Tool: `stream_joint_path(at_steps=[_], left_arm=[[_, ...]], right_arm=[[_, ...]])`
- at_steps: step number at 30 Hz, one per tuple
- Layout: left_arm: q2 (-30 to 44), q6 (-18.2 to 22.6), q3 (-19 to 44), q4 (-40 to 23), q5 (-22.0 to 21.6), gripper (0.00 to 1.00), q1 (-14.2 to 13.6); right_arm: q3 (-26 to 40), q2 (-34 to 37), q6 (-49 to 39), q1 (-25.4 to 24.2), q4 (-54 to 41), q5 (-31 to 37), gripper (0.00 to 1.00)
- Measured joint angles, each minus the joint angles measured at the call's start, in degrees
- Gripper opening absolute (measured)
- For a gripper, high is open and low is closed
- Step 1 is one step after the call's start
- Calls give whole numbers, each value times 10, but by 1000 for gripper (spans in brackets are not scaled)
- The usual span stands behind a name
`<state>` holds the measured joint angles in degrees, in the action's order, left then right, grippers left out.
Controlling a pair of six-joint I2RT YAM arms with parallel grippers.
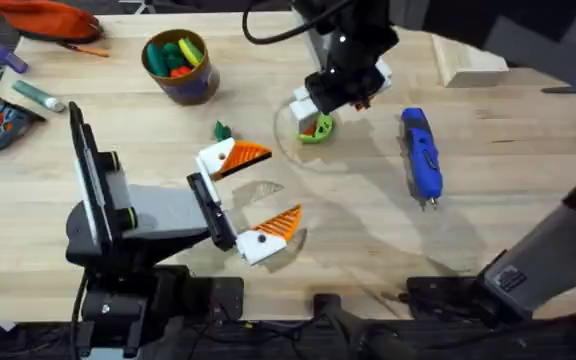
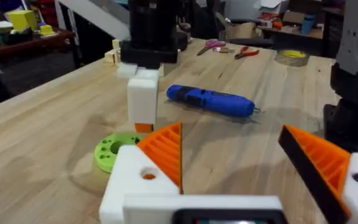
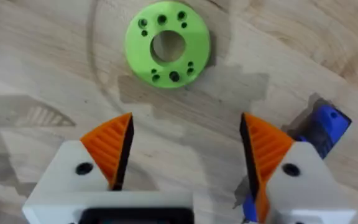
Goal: Pick up the gripper from the table and insert it into the empty holder that is missing its gripper. Then pick up a screw, insert it into the mounting hole, and use the screwdriver to tighten it. Finally, clean up the table by picking up the vegetable and placing it into the bucket.
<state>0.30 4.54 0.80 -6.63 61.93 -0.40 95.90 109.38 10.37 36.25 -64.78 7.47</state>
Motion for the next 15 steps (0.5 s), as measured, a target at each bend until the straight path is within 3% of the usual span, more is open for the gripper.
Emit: stream_joint_path(at_steps=[5, 15], left_arm=[[0, 0, 0, 0, 0, 985, 0], [0, 0, 0, 0, 0, 985, 0]], right_arm=[[0, 17, 19, 0, 10, 1, 886], [0, 50, 34, -7, 28, -37, 668]])
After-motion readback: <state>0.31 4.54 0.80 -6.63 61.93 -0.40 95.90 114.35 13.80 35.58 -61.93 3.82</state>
